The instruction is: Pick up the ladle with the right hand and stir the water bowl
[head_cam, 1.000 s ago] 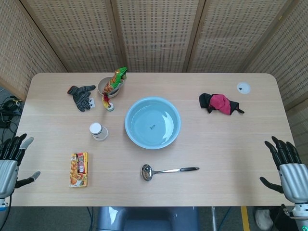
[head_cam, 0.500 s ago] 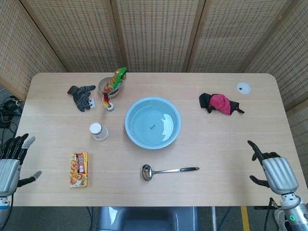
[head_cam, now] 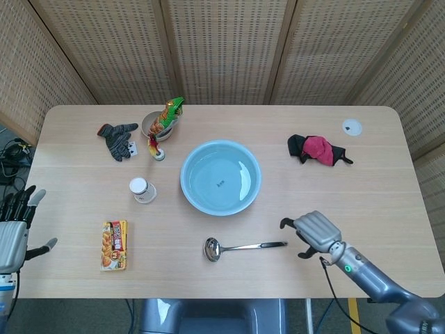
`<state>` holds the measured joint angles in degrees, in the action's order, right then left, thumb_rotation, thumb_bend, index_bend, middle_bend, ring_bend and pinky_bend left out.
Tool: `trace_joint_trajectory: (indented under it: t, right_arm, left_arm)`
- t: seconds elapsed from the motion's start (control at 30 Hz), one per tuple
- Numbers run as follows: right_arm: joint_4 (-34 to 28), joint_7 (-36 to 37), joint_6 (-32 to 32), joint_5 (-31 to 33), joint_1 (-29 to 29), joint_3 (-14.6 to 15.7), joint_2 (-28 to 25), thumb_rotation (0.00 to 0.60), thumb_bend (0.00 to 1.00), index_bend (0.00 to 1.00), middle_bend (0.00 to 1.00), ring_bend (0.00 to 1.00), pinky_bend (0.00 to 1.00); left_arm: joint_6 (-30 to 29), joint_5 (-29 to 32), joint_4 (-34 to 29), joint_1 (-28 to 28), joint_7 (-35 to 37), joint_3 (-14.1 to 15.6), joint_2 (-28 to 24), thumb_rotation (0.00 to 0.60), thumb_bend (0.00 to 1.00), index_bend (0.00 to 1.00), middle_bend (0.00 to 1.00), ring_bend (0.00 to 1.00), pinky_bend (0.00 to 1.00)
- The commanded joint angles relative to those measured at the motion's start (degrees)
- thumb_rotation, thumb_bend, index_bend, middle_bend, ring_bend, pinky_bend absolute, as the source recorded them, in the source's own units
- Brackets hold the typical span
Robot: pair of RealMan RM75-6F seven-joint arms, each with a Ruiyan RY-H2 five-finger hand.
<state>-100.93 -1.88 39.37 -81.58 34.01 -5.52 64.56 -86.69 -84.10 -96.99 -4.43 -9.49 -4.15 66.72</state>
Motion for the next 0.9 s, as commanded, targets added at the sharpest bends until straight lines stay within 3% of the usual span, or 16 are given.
trace_joint_trajectory:
  t: [0.03,0.17,0.67,0.9]
  right_arm:
    - [2.99,-4.23,-4.80,6.89,4.27,-0.96,5.74,0.600,0.36,0.39,0.97,0.96,1.00]
    - [4.09,-8.54,-5.23,12.79,6.14,-0.30,9.22,0.600,0.43,0.42,0.97,0.96,1.00]
    - [9.39,-21.97,1.59,29.91,10.17,3.42,20.07,0.600,0.43,0.49,0.97,0.97,1.00]
    - [11.63,-25.32,5.65,33.26,10.86,4.24,23.96,0.600,0.43,0.50,0.97,0.97,1.00]
  left_arm:
    - [0.22,1.13,0.22,-0.02,-0.32,-0.44,0.13,0.600,0.00,0.00,0.00,0.00,0.00]
    - [0.19,1.82,0.28,0.04,-0.14,-0.68,-0.02,0.600,0.00,0.00,0.00,0.00,0.00]
    - [1.68,2.84,0.39,-0.63,-0.02,-0.68,-0.06,0.600,0.00,0.00,0.00,0.00,0.00]
    - [2.05,3.66,0.65,-0.87,-0.32,-0.90,0.14,0.600,0.00,0.00,0.00,0.00,0.00]
